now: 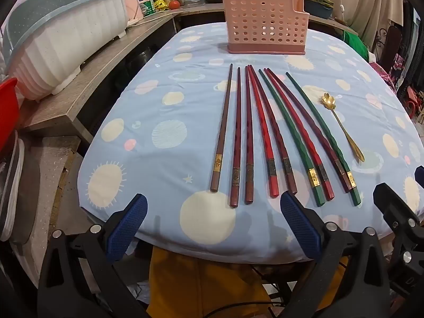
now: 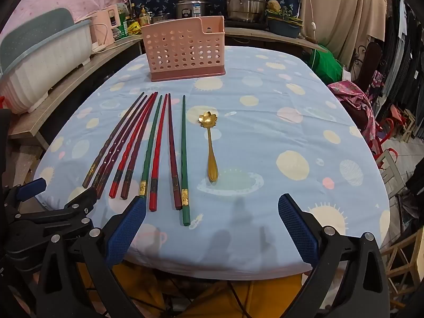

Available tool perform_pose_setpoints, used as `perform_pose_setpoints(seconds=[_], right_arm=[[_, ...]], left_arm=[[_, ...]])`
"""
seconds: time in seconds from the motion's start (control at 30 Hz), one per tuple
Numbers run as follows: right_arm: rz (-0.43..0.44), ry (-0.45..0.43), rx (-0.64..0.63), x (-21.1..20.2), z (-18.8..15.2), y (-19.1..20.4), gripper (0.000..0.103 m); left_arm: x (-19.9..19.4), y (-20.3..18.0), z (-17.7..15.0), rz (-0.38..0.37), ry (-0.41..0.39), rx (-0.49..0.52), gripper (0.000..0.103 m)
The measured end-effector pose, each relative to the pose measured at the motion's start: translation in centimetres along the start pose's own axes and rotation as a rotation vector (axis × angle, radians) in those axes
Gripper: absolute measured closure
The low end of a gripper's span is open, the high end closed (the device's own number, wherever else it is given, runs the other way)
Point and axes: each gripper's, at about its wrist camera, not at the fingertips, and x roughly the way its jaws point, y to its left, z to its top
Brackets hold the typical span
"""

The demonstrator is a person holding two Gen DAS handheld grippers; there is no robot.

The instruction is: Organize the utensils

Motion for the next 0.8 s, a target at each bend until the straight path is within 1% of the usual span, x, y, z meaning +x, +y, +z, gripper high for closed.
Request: perform_pose_setpoints(seconds=[0.8], right_arm=[[0.000, 0.000, 0.001, -0.01, -0.06, -0.01, 0.007]], left_arm=[[0.13, -0.38, -0.20, 0.000, -0.006, -0.001, 0.007]])
